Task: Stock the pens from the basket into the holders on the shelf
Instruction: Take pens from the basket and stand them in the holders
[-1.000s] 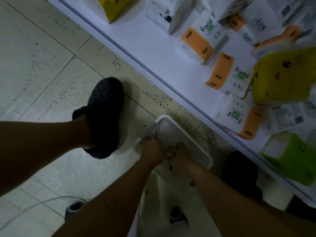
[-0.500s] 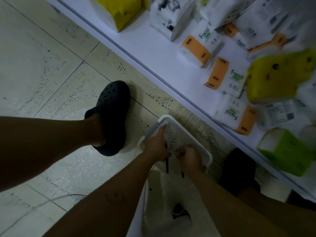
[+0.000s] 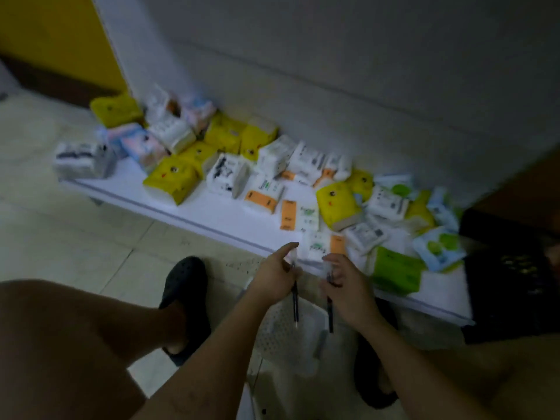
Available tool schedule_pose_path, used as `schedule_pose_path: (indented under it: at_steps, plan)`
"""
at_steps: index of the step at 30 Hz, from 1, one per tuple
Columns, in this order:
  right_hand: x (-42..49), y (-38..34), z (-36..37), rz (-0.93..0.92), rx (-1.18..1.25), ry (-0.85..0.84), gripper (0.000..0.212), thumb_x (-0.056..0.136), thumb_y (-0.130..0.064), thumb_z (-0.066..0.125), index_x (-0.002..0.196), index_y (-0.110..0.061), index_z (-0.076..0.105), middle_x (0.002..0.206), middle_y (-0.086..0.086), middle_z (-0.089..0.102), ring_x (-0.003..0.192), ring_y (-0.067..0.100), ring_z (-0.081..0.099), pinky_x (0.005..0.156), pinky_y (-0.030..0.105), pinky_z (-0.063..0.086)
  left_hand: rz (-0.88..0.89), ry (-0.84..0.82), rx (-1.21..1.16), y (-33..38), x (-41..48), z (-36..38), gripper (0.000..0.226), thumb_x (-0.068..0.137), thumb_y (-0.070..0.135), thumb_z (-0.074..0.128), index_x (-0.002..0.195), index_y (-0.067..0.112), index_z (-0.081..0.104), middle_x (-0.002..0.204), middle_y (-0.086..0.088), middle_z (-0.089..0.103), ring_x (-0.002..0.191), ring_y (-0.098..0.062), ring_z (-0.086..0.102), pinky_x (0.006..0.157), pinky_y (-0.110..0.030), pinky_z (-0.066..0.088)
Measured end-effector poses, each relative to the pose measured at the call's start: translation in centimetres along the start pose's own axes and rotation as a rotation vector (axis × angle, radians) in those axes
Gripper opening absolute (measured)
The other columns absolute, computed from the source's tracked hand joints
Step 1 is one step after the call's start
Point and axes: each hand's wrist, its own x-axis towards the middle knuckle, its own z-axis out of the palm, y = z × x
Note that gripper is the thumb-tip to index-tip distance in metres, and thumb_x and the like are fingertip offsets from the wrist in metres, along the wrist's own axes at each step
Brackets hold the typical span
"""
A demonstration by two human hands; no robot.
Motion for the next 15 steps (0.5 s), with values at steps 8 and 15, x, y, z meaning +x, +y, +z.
schedule_pose_path:
  at_steps: [8, 15]
  plan:
    - [-5.3, -6.9, -13.3, -0.162, 0.15, 0.385, 0.038, 0.081, -0.006, 0.075, 0.105, -0.03, 0.059, 0.088, 0.002, 0.057, 0.066, 0.021, 0.068, 0.062, 0.032, 0.053, 0.456, -0.117, 0.004, 15.6, -3.1, 1.5, 0.042, 0.094, 0.022, 0.061, 0.132, 0.038, 0.051, 0.078, -0.009, 0.065, 0.07, -0.02, 0.069, 0.073, -0.043, 0.057]
    - [-10.2, -11.6, -23.0, -0.323, 0.159, 0.637, 0.042, 0.082, -0.012, 0.075, 0.116, -0.033, 0.062, 0.076, -0.008, 0.056, 0.063, 0.003, 0.058, 0.063, 0.021, 0.048, 0.745, -0.144, 0.03, 27.7, -7.1, 3.6, 0.046, 0.089, 0.014, 0.066, 0.109, 0.055, 0.059, 0.084, 0.006, 0.059, 0.068, -0.014, 0.067, 0.069, -0.034, 0.053]
